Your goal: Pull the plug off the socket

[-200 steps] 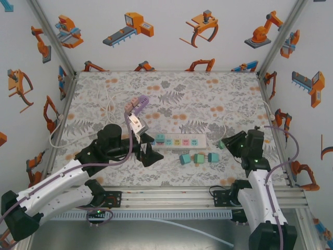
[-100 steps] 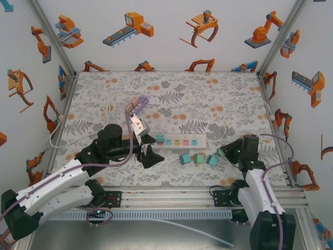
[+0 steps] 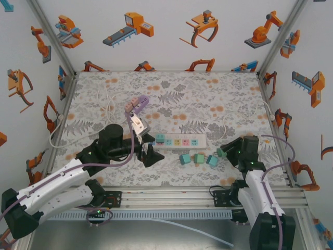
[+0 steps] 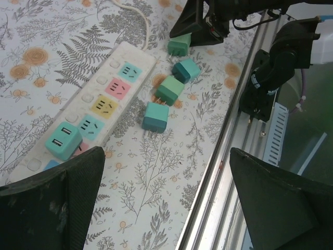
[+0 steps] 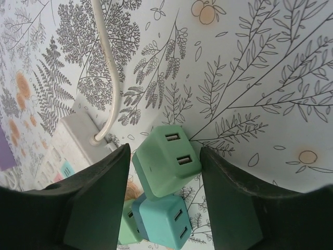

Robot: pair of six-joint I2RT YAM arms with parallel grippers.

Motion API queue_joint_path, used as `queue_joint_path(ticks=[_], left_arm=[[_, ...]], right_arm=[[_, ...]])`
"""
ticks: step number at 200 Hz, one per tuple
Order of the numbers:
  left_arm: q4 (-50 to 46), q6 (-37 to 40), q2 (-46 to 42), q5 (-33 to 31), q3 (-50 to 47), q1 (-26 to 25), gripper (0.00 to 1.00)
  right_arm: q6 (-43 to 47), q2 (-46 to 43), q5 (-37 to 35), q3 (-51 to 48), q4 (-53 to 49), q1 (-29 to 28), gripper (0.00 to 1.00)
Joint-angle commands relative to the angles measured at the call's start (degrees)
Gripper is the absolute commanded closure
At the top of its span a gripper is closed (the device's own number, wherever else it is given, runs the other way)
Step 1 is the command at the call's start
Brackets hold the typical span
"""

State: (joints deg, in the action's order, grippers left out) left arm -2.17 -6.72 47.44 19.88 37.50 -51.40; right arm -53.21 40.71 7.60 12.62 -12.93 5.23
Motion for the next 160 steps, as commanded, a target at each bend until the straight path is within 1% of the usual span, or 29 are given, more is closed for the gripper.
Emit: queue_joint_path(ticks=[1, 24, 51, 73, 104, 118, 130, 136, 160], left_arm=[[-0.4, 0.8, -0.4, -2.3, 0.5, -0.4, 0.03], [-0.9, 0.7, -0.5, -4.4, 0.3, -0.4, 0.03], [-0.3, 0.4, -0.2, -5.8, -0.3, -0.4, 0.03], [-0.8, -0.5, 0.5, -9.1, -0.4, -0.4, 0.03], [-1.4, -1.4, 0.6, -12.2, -0.4, -0.4, 0.03], [-1.5, -1.8, 0.1, -13.7, -0.7, -0.4, 0.03], [-2.1, -2.5, -0.4, -16.6, -0.8, -0.4, 0.03], [-2.7, -3.1, -0.6, -19.1, -0.9, -0.4, 0.03], [-7.1, -7.4, 0.0, -33.6, -0.6, -0.1, 0.03]], right_arm=[[-0.1, -2.1, -2.9, 1.6, -4.2, 0.5, 0.46], [0.7, -4.5, -2.0, 2.6, -3.7, 0.5, 0.46], [1.7, -5.9, 4.7, 2.4, 4.3, 0.5, 0.46], [2.6, -5.5, 8.4, 3.7, 10.6, 0.3, 0.46], [4.1, -3.9, 8.8, 6.9, 13.0, -0.7, 0.46], [7.0, -2.4, 10.3, 8.4, 17.1, -2.4, 0.46], [10.1, -1.0, 11.4, 9.5, 20.8, -4.5, 0.47], [12.2, -0.3, 11.6, 10.3, 22.2, -5.9, 0.47], [23.0, 3.1, 10.6, 14.1, 27.0, -13.7, 0.47]])
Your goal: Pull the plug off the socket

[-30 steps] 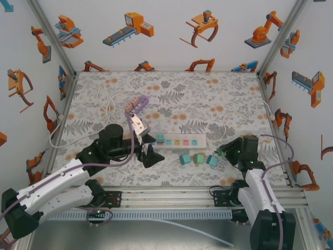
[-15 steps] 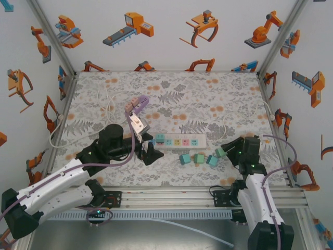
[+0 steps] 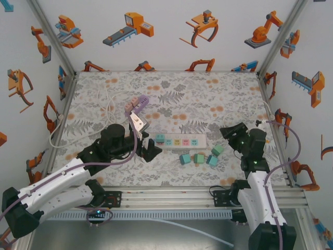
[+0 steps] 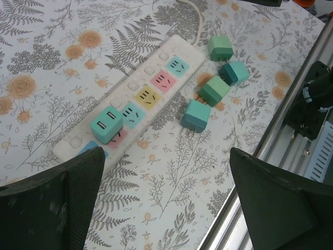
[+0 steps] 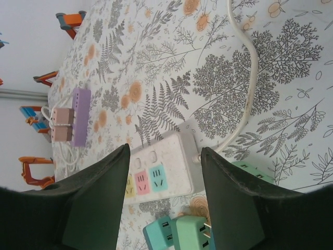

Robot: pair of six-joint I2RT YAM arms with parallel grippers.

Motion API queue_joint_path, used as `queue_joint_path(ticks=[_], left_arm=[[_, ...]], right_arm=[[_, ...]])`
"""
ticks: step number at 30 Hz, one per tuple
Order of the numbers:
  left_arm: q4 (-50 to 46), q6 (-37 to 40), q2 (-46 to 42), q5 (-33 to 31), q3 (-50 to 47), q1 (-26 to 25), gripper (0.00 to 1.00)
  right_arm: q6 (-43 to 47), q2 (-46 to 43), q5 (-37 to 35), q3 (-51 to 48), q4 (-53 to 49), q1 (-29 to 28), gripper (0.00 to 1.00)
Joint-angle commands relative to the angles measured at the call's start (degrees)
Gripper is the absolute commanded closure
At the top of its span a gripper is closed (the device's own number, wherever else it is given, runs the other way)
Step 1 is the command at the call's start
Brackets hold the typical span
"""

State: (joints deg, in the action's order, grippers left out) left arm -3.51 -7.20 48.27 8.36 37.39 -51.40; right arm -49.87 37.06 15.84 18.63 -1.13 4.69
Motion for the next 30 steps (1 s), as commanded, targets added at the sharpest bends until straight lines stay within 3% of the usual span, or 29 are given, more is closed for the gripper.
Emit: queue_joint_path(ticks=[1, 4, 10, 21, 30], left_arm=[[-6.0, -7.2, -0.8, -22.7, -0.6, -0.1, 0.03], [-8.7, -11.6, -0.2, -30.7, -1.2, 0.9, 0.03], [-11.8, -20.3, -0.4, -32.1, -3.6, 6.2, 0.03], [-12.5, -27.5, -2.5, -32.6, -6.9, 14.7, 0.03], [-7.5, -28.6, 3.1, -25.2, -6.8, 18.0, 0.03]], right_arm=[[20.2, 7.0, 2.3, 8.1, 15.6, -13.6, 0.47], [31.1, 10.9, 3.9, 9.8, 22.4, -21.1, 0.47], [51.6, 21.2, 12.9, 15.3, 26.2, -30.9, 0.47], [79.7, 39.5, 18.2, 31.2, 6.9, -43.1, 0.41], [94.9, 52.2, 23.4, 40.4, -6.1, -46.8, 0.41]])
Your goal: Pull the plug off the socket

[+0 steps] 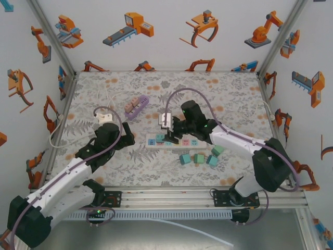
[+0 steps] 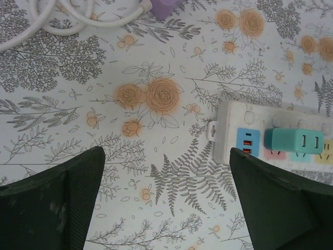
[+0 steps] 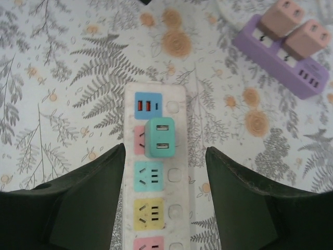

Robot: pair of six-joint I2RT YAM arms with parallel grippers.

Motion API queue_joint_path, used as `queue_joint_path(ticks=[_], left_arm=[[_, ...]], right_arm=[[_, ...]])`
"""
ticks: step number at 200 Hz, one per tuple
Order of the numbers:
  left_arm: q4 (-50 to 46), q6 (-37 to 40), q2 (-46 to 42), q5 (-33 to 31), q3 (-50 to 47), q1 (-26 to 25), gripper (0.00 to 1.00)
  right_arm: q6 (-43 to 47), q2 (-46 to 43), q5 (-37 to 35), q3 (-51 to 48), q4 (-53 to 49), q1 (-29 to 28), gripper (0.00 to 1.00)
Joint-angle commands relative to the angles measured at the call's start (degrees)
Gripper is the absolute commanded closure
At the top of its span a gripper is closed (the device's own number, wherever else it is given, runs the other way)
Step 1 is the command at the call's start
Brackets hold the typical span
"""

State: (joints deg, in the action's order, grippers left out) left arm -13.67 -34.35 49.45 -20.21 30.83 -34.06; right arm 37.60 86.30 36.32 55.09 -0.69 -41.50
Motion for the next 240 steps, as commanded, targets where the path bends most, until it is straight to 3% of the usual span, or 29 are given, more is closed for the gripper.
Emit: queue_joint_path(ticks=[1, 36, 85, 149, 240], left_arm=[[3.4, -1.4, 2.9, 3.9, -0.2, 0.8, 0.03], [7.3, -0.4, 7.8, 7.2, 0.4, 1.2, 0.0], [13.4, -0.5, 16.0, 13.3, 2.4, 1.2, 0.13], [16.7, -1.1, 27.6, 18.9, 5.5, 0.8, 0.17], [13.8, 1.0, 34.7, 19.5, 8.5, -2.2, 0.24]], right_arm=[[7.5, 4.0, 2.5, 4.9, -7.4, -0.8, 0.41], [7.1, 8.4, 1.4, 6.8, -6.6, -1.4, 0.42], [5.1, 12.6, 0.4, 8.3, -4.3, -1.5, 0.46], [3.8, 14.9, 2.3, 7.9, -3.1, -1.5, 0.58], [2.3, 16.0, 3.2, 7.2, -1.2, -1.5, 0.7]])
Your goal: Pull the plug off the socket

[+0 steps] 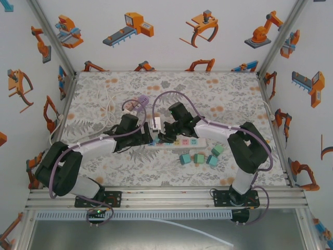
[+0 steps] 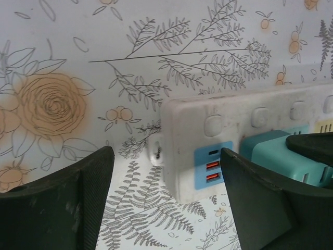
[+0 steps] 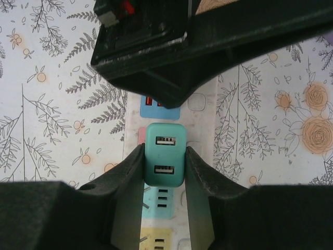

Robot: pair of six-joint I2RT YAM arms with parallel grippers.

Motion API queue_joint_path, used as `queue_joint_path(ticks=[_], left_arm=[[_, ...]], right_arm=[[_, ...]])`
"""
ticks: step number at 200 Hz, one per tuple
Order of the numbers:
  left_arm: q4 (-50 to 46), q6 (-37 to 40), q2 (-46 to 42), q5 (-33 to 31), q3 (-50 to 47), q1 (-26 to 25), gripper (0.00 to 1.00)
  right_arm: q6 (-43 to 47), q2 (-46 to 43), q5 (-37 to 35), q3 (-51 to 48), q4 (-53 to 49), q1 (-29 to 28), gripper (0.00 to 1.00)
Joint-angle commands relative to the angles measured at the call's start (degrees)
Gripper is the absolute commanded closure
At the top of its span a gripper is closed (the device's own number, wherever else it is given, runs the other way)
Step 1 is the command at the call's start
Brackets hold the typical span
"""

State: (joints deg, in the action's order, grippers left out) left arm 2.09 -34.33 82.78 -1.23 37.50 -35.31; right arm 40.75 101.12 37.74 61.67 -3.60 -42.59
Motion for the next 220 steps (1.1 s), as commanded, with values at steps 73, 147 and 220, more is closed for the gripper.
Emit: queue_joint_path(ticks=[73, 147, 220], left_arm=[[-7.6, 1.0, 3.7, -4.7, 2.0, -2.4, 0.25], [-8.8, 1.1, 6.4, -7.9, 1.4, -2.9, 0.25], [-9.2, 1.2, 7.6, -11.8, 0.2, -2.9, 0.27]], right_arm=[[-2.0, 0.9, 2.3, 0.6, 2.9, -0.4, 0.75], [-4.8, -0.4, 3.1, 0.6, 5.9, -0.4, 0.8], [-6.8, -2.6, 4.3, -0.9, 9.3, -0.1, 0.82]])
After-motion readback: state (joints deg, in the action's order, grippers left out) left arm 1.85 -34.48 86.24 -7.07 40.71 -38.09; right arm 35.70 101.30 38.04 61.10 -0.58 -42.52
